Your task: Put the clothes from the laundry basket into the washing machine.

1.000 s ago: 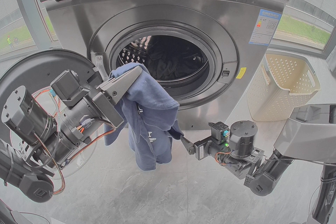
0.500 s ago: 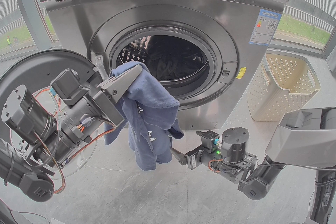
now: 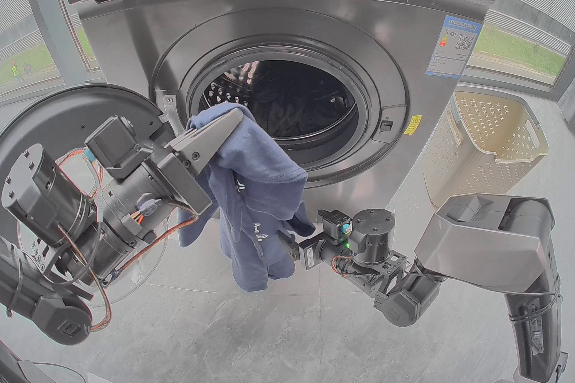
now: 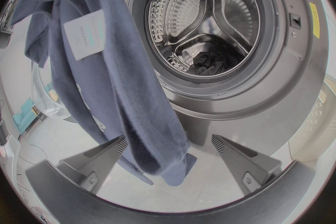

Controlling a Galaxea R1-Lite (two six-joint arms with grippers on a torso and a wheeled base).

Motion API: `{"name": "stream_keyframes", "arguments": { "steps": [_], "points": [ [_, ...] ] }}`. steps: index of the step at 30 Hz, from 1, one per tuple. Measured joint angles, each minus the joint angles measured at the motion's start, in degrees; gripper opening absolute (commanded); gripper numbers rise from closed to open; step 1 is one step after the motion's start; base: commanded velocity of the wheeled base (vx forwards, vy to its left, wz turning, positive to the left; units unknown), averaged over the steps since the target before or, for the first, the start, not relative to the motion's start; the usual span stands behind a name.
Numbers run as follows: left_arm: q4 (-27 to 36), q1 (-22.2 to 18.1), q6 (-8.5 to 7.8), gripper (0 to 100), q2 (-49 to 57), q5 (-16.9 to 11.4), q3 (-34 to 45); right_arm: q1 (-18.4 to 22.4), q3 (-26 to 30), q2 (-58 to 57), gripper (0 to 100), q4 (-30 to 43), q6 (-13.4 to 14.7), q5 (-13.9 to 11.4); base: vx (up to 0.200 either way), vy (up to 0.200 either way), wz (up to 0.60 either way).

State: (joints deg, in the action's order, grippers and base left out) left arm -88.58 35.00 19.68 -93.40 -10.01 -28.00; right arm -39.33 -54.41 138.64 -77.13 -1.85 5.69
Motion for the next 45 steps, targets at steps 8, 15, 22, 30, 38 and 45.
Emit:
{"name": "stream_keyframes", "arguments": {
  "steps": [8, 15, 22, 30, 38, 45],
  "points": [
    [0.0, -0.1, -0.02, 0, 0.0, 0.0, 0.0, 0.7, -3.3, 2.0, 0, -0.4, -0.1, -0.1, 0.000, 0.000, 0.00],
    [0.0, -0.1, -0.05, 0, 0.0, 0.0, 0.0, 0.6, -2.6, 0.6, 0, -1.2, -0.1, -0.1, 0.000, 0.000, 0.00],
    [0.0, -1.0, -0.06, 0, 0.0, -0.1, 0.1, 1.6, 2.3, -4.6, 0, -1.5, 0.4, 0.3, 0.000, 0.000, 0.00],
    [-0.1, -3.7, -0.13, 0, 0.3, -0.5, 1.0, 3.1, 10.0, -16.0, 0, -2.0, 4.5, 4.2, 0.000, 0.000, 0.00],
    [-0.1, -5.6, -0.20, 0, 0.0, -0.8, 5.7, 5.6, 15.8, -26.9, 0, -8.1, 8.3, 7.1, 0.000, 0.000, 0.00],
    [-0.1, -6.5, -0.52, 0, -3.7, -1.3, 11.4, 5.5, 15.2, -31.0, 0, -9.0, 8.6, 8.0, 0.000, 0.000, 0.00]
  ]
}}
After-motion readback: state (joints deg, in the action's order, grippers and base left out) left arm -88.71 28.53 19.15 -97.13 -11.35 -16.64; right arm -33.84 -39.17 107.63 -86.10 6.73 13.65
